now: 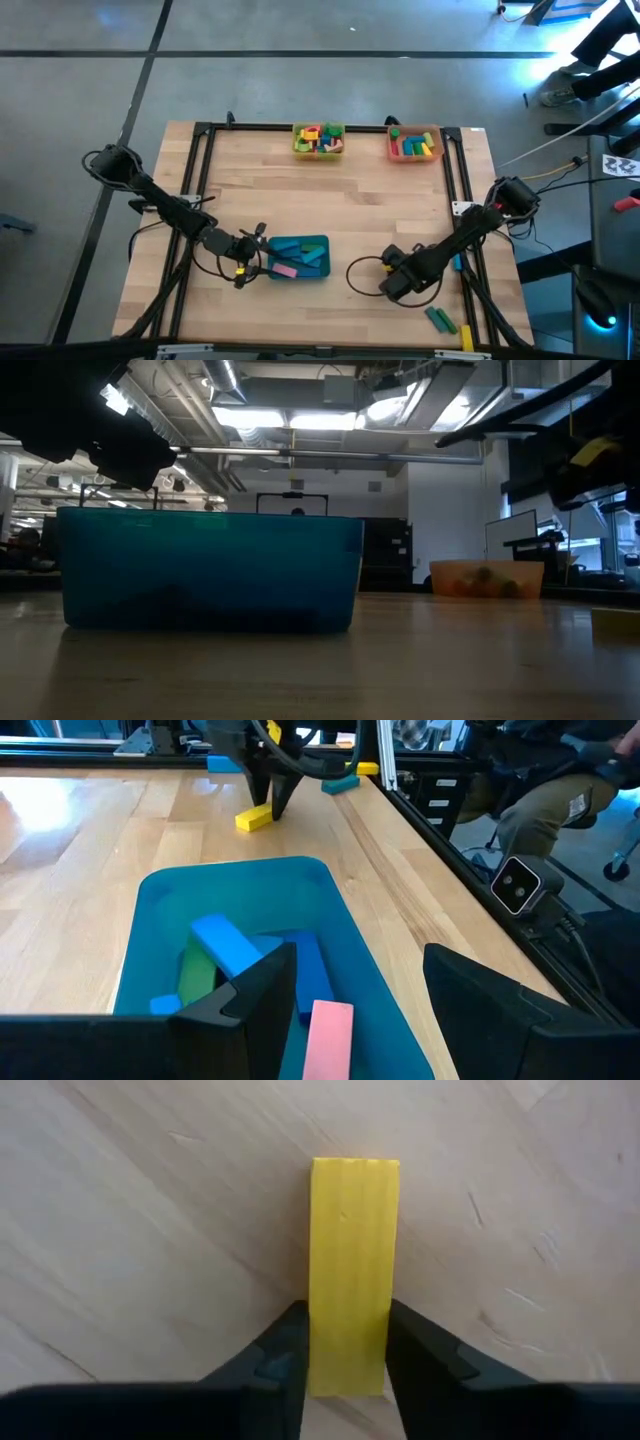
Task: Sort blocks by size
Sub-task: Put the yellow rectangular block into the blue bin
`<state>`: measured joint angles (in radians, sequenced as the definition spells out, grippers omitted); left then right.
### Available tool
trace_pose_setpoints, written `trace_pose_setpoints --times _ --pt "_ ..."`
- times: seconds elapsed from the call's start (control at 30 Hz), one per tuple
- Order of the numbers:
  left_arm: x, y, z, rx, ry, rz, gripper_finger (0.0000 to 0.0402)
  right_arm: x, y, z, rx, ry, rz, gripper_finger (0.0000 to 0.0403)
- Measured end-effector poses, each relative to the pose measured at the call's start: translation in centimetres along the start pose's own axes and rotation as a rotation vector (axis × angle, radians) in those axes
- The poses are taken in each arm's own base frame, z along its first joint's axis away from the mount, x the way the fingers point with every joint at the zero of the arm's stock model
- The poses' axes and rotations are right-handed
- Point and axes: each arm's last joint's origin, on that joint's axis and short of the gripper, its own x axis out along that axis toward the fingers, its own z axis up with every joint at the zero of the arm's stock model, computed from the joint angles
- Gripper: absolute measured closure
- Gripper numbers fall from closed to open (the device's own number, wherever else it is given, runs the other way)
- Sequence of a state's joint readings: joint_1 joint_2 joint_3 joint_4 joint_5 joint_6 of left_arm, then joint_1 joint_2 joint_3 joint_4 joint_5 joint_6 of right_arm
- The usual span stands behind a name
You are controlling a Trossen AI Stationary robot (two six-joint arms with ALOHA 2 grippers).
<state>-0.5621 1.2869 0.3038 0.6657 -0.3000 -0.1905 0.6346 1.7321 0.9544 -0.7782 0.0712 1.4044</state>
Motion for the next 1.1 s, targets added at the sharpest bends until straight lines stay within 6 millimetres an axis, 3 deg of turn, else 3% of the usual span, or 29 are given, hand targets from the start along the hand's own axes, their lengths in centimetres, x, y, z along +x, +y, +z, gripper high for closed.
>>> trace_pose_setpoints --times 0.3,0.5,0.83,1.0,1.1 --pt "0.0 0.0 0.0 0.000 0.000 0.000 0.0199 -0.6 0.4 0.2 -0.061 -0.019 -0.011 0.0298" --pt "0.0 0.0 0.0 0.000 0.000 0.000 0.0199 -3.5 2.0 1.8 -0.126 -0.094 0.004 0.0290" --pt "0.0 0.0 0.0 -0.004 -0.001 0.000 0.0199 -9.3 5.3 7.5 -0.297 -0.454 0.157 0.0287" --pt "0.0 0.0 0.0 -0.011 -0.006 -0.001 0.0199 -10.2 6.9 10.9 -0.428 -0.665 0.280 0.0295" --pt "0.0 0.0 0.0 -0.013 -0.007 -0.001 0.0199 -9.4 7.5 13.0 -0.492 -0.740 0.288 0.0291"
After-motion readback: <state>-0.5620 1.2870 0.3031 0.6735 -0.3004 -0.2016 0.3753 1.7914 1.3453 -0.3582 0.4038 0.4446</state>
